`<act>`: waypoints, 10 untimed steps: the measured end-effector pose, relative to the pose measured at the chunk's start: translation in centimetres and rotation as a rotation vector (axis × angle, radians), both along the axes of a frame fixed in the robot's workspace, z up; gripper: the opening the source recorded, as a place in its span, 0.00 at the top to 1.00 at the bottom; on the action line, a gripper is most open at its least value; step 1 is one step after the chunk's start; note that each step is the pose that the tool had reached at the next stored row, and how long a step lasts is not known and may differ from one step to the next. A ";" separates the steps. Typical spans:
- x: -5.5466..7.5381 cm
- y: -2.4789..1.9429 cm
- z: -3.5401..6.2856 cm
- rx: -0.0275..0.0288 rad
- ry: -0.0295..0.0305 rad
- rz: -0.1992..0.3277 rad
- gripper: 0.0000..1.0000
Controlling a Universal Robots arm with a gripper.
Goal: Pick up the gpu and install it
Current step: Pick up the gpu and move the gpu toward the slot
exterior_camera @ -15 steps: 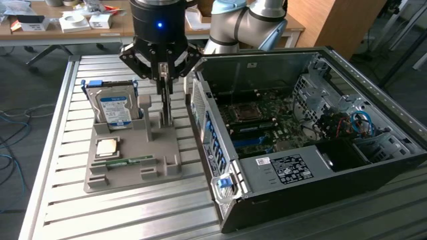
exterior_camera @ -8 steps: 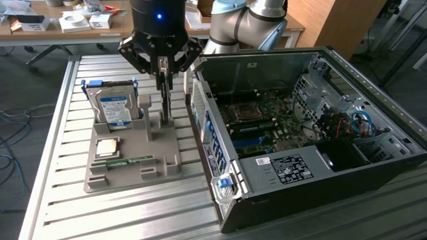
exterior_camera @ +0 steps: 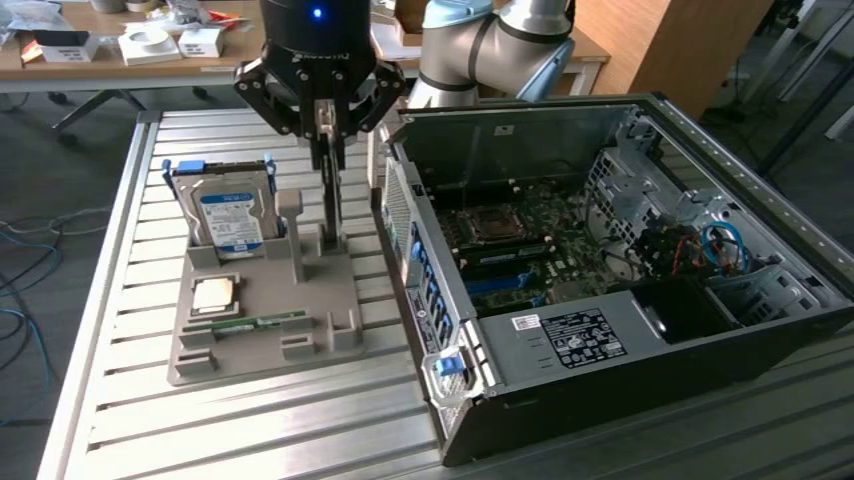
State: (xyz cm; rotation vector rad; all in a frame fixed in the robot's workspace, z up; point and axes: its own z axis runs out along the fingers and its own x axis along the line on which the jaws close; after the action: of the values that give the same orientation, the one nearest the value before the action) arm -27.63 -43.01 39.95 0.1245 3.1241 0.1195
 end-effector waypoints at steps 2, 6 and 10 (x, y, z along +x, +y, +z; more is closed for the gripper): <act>0.0 0.00 0.26 -0.0001 0.0001 0.000 0.74; 0.0 0.00 0.76 -0.0001 0.0001 0.000 0.74; 0.0 0.00 1.41 -0.0001 0.0001 0.000 0.74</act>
State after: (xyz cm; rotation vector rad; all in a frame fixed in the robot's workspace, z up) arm -27.63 -43.01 41.36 0.1245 3.1243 0.1194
